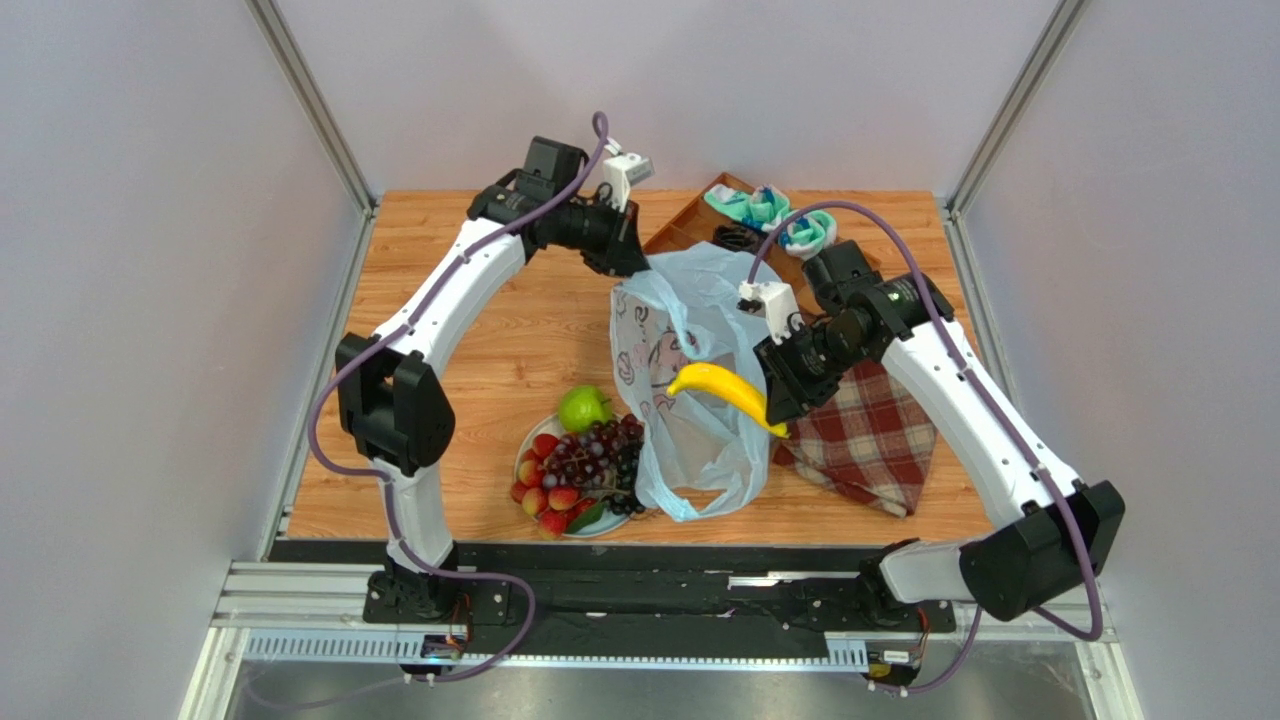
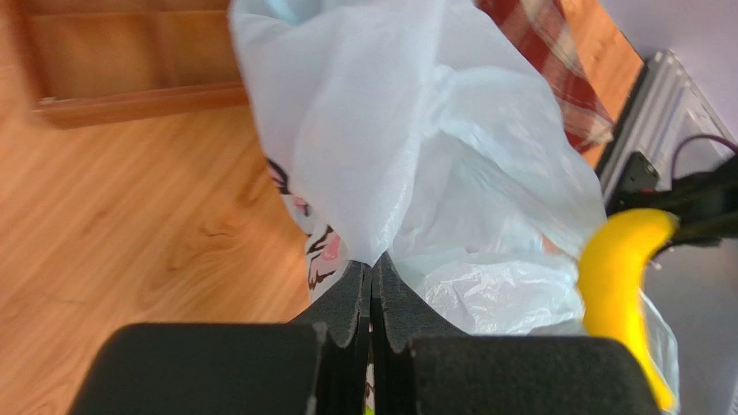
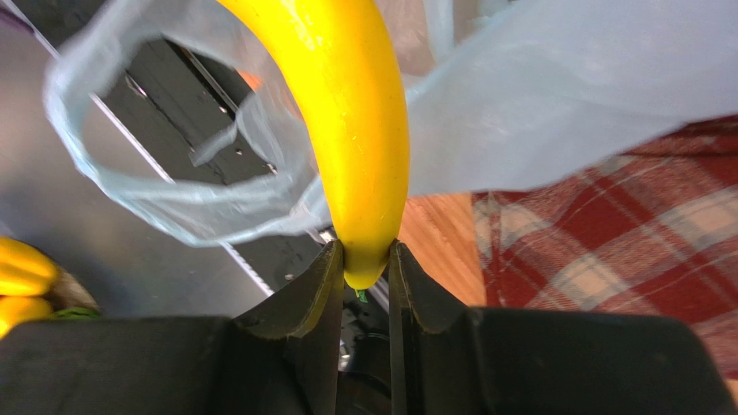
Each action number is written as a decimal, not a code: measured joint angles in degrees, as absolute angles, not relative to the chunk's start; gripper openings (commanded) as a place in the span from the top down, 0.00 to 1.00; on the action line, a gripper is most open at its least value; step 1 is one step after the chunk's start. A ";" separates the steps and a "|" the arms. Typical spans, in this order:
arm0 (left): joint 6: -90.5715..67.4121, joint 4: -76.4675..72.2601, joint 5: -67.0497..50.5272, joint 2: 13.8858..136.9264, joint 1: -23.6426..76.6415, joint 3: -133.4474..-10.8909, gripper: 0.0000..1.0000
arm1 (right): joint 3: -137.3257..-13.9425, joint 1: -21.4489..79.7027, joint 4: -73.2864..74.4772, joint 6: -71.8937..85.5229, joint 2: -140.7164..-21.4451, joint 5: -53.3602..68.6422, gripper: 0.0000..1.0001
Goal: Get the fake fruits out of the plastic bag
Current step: Take out the fake fruit from the plastic bag, then place the fake fruit on the plate.
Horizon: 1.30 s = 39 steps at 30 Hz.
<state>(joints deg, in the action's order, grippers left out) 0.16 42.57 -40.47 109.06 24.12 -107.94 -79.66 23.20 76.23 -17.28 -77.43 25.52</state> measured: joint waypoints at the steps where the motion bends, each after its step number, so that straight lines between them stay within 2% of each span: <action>1: 0.19 42.46 -40.05 109.47 23.44 -108.55 1.00 | -79.66 23.22 76.44 -18.48 -76.86 25.58 0.99; 7: 0.16 42.19 -37.08 110.72 15.64 -109.60 1.00 | -82.30 24.01 78.06 -26.48 -72.51 25.69 1.00; 13: -1.15 40.86 -34.17 109.38 4.93 -108.55 1.00 | -90.02 28.60 77.25 -27.99 -74.24 26.57 1.00; 21: -6.85 37.87 -28.75 95.04 -8.60 -92.38 1.00 | -89.58 38.70 72.16 -31.11 -78.28 23.38 1.00; 27: -9.32 36.53 -28.40 80.23 -15.86 -79.11 1.00 | -91.00 42.41 64.27 -33.52 -85.65 19.42 1.00; 33: -9.52 34.28 -26.22 69.89 -17.41 -71.44 1.00 | -94.26 45.32 56.86 -36.21 -96.18 14.41 1.00; 39: -9.52 32.80 -23.88 66.67 -18.92 -67.16 1.00 | -94.26 50.28 51.88 -37.43 -103.11 8.80 1.00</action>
<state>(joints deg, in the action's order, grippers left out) -9.52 32.80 -23.88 66.67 -18.92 -67.16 -94.26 50.28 51.88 -37.43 -103.11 8.80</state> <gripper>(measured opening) 0.007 0.238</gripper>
